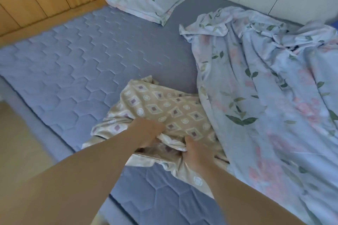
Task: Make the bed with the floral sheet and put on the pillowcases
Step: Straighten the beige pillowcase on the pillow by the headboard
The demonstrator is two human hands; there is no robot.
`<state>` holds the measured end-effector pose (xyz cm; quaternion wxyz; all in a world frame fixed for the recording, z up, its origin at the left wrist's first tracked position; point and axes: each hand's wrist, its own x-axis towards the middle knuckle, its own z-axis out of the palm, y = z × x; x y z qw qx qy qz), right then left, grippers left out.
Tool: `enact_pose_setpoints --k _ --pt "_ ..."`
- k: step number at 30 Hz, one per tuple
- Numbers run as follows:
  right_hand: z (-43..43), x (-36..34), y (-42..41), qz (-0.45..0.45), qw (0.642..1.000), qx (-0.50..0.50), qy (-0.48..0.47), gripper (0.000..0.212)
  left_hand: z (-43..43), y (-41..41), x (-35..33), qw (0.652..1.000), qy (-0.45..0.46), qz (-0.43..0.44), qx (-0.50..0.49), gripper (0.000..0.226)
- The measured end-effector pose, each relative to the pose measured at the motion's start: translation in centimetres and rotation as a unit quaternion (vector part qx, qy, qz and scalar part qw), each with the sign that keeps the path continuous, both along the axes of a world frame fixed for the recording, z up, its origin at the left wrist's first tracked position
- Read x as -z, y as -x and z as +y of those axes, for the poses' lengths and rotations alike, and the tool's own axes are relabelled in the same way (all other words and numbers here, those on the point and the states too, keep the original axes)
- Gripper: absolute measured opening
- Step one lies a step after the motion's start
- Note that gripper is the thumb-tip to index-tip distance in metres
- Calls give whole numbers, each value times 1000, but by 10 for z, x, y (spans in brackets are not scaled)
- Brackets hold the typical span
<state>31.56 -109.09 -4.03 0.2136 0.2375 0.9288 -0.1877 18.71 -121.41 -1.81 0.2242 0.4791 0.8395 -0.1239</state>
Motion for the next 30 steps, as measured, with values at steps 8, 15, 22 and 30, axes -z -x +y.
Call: enact_pose_setpoints --k 8,15,22,30 --pt "-148 -26 103 16 996 27 86 29 -138 103 -52 997 21 62 29 33" --pt "-236 -19 192 36 989 48 136 17 -220 188 -41 994 43 103 -10 45" --pt "-229 12 228 -34 991 133 -3 73 -226 235 2 996 49 -28 -66 64" --pt "-205 89 274 -146 974 164 47 98 -190 279 92 998 59 -28 24 95"
